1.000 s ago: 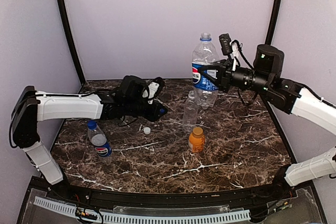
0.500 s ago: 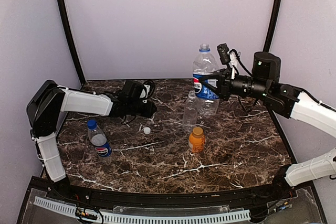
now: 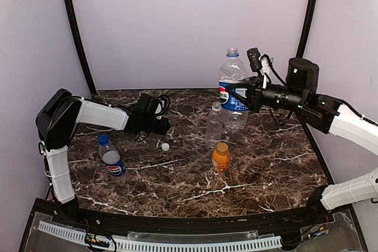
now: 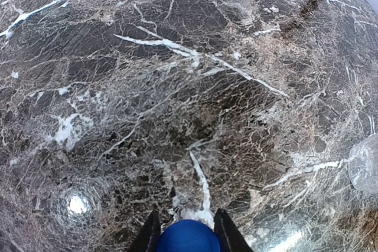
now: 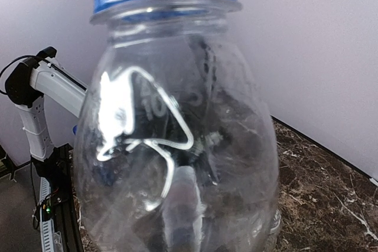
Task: Unscrew the bottle caps
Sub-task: Place the bottle cap at the center of the board.
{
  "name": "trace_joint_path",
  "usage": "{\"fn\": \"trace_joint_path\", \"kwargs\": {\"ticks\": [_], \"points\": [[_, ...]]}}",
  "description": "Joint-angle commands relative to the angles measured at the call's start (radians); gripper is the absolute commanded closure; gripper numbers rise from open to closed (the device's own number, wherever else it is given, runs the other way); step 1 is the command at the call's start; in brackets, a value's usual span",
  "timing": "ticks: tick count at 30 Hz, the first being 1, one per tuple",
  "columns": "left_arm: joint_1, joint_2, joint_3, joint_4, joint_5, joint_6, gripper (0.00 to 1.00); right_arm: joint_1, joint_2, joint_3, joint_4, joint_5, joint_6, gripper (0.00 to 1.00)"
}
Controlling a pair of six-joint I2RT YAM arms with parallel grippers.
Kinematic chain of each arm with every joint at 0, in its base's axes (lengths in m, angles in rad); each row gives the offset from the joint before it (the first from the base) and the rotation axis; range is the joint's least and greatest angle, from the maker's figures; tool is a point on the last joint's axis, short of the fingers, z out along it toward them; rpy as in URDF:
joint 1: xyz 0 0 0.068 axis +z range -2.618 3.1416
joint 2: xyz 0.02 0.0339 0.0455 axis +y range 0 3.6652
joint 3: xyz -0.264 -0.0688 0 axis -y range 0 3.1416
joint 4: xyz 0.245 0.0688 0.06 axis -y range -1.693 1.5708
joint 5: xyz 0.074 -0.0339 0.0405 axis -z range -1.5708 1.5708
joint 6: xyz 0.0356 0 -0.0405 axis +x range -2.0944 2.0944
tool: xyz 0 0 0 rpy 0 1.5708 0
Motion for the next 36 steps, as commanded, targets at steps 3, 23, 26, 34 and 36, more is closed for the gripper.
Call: {"fn": "trace_joint_path", "kwargs": {"ticks": [3,23,26,34,36], "points": [[0.006,0.016,-0.035,-0.003,-0.005,-0.036,0.79,-0.011,-0.014,0.006,0.022,0.01,0.009,1.0],[0.008,-0.175,-0.042,-0.001,0.034,-0.051,0.27,-0.015,-0.003,-0.011,0.012,-0.003,-0.005,1.0],[0.008,-0.252,-0.045,0.027,0.126,-0.056,0.25,-0.016,0.007,-0.016,0.012,-0.041,-0.021,0.99],[0.004,-0.487,-0.017,0.088,0.441,-0.078,0.2,-0.016,0.062,0.011,0.008,-0.246,-0.06,0.96],[0.0,-0.532,-0.015,0.123,0.522,-0.098,0.19,-0.014,0.082,0.021,0.007,-0.31,-0.064,0.96]]}}
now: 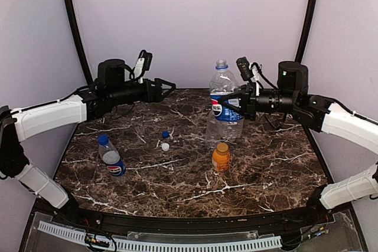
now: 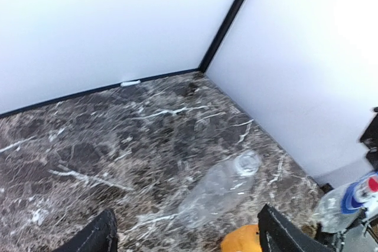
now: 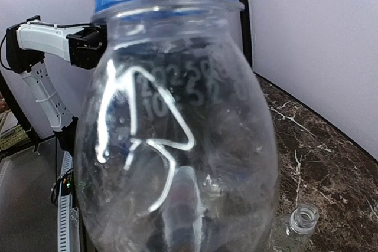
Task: Unscrew the bottle caps
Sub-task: Place the bottle cap at the center of the board, then pass from the right arm to the left
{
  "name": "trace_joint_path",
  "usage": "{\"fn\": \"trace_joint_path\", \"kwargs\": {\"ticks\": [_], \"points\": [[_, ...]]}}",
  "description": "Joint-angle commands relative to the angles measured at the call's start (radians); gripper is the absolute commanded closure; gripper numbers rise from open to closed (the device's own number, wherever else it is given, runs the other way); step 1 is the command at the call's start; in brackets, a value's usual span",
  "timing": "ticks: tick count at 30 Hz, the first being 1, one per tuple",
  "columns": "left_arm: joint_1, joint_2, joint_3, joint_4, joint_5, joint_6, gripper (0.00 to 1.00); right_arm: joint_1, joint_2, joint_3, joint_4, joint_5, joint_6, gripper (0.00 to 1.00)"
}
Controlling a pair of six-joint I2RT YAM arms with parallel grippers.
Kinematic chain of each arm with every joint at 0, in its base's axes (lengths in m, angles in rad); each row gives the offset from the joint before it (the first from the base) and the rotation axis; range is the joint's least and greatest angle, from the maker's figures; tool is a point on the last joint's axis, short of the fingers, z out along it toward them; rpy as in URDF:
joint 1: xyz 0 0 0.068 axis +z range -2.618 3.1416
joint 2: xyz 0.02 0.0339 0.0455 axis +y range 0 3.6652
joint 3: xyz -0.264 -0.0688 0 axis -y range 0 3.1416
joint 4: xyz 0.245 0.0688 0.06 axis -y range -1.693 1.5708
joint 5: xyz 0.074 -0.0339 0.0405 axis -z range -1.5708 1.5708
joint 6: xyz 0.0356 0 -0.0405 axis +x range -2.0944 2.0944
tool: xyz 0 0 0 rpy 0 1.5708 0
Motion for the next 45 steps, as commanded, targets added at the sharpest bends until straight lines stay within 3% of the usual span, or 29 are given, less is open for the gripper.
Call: {"fn": "trace_joint_path", "kwargs": {"ticks": [1,7,17,22,28,37,38,40,43,45], "points": [[-0.005,-0.106,0.03,0.086,0.242,-0.048,0.18,-0.006,0.04,0.03,0.015,-0.186,-0.027,0.95],[-0.044,-0.149,0.103,0.099,0.439,-0.079,0.15,0.028,0.105,0.065,0.013,-0.335,-0.044,0.94],[-0.193,-0.072,0.294,-0.121,0.463,0.094,0.09,0.101,0.185,0.142,-0.064,-0.336,-0.072,0.92],[-0.232,-0.047,0.321,-0.194,0.452,0.166,0.13,0.122,0.213,0.162,-0.078,-0.334,-0.088,0.92],[-0.242,-0.035,0.325,-0.245,0.416,0.195,0.3,0.133,0.23,0.168,-0.081,-0.331,-0.101,0.92],[-0.242,-0.022,0.324,-0.241,0.429,0.193,0.67,0.134,0.23,0.159,-0.08,-0.321,-0.103,0.92],[-0.242,-0.022,0.324,-0.239,0.422,0.192,0.74,0.134,0.23,0.156,-0.08,-0.317,-0.103,0.89],[-0.242,-0.027,0.321,-0.232,0.412,0.193,0.82,0.133,0.22,0.146,-0.08,-0.307,-0.104,0.74],[-0.24,-0.048,0.304,-0.219,0.392,0.198,0.9,0.134,0.19,0.121,-0.066,-0.294,-0.101,0.51],[-0.239,-0.065,0.295,-0.221,0.365,0.206,0.96,0.133,0.172,0.109,-0.061,-0.282,-0.097,0.42]]}}
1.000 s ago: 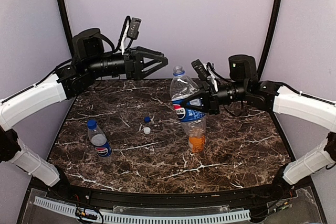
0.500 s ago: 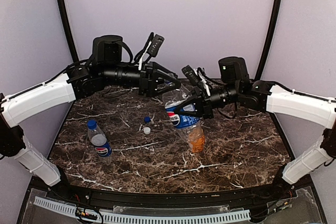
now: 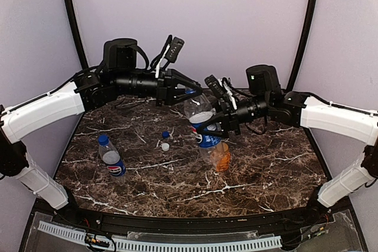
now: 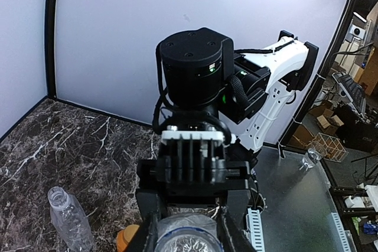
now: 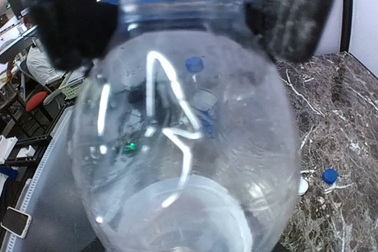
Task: Unscrew the bottle caps
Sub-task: Pass from the right arm to the left
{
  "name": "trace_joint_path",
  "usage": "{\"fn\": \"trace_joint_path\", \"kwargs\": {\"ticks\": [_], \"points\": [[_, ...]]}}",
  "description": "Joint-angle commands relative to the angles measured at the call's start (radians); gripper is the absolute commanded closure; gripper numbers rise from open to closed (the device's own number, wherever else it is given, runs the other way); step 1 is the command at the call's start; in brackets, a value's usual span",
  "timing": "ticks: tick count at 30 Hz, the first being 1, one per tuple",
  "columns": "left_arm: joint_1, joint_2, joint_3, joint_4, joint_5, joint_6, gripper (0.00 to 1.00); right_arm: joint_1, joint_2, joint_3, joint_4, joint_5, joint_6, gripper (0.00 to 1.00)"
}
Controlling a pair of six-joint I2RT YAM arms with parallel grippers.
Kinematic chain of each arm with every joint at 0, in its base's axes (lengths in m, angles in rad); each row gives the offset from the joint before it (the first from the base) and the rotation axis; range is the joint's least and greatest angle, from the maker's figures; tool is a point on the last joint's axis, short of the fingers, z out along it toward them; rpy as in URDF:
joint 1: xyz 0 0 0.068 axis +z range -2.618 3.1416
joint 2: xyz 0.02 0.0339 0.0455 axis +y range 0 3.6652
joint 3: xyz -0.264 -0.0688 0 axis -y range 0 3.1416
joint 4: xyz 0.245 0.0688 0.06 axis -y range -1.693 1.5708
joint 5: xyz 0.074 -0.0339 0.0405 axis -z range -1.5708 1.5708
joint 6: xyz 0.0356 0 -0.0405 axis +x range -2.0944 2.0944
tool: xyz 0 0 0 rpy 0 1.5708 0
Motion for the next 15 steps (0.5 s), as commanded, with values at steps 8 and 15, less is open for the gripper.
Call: {"fn": "trace_joint_path", "kwargs": {"ticks": [8,15], "points": [[0.008,-0.082,-0.011,-0.127,-0.312,0.095,1.0,-0.016,-0.141,-0.048,0.01,0.14,0.006,0.03],[0.01,0.013,-0.019,-0.077,-0.58,0.178,1.0,-0.056,-0.201,-0.087,0.014,0.27,0.05,0.02]]}}
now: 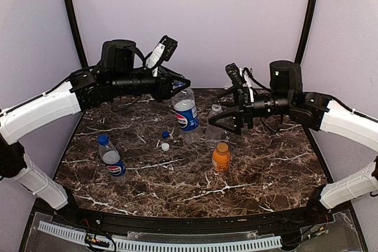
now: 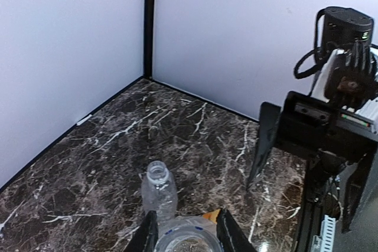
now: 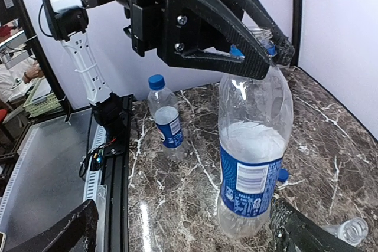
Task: Unscrew the bottle caps
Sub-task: Pass from the right arm to the left
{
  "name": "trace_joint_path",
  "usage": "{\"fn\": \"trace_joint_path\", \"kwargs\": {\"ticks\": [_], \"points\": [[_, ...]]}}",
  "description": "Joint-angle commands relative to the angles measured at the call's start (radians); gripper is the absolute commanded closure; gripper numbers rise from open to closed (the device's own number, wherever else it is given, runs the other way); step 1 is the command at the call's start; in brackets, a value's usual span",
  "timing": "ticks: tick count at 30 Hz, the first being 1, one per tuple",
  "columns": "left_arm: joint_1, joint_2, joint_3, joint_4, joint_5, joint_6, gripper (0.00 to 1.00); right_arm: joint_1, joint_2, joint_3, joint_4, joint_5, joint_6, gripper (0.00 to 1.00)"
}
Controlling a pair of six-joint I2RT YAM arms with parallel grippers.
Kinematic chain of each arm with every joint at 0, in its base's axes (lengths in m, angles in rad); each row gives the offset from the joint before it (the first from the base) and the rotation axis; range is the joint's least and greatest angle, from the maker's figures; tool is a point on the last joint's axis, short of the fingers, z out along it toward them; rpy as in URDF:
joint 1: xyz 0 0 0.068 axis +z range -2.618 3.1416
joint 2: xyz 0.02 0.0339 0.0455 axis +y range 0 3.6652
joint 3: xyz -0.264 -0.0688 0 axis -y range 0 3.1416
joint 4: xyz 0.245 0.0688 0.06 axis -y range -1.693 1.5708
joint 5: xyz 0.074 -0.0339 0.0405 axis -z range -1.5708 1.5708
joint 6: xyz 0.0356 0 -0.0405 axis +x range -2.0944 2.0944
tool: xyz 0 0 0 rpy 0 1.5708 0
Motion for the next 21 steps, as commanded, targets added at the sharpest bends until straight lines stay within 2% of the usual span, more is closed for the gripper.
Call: {"fn": "trace_joint_path", "kwargs": {"ticks": [1,11,21], "points": [[0.006,0.061,-0.015,0.061,-0.208,0.083,1.0,-0.026,-0.032,-0.028,0.02,0.109,0.045,0.02],[0.035,0.31,0.099,0.173,-0.272,0.115,1.0,-0.06,-0.101,-0.073,0.01,0.19,0.064,0.02],[0.056,0.39,0.073,0.276,-0.251,0.061,1.0,-0.079,-0.125,-0.091,-0.012,0.206,0.061,0.02]]}}
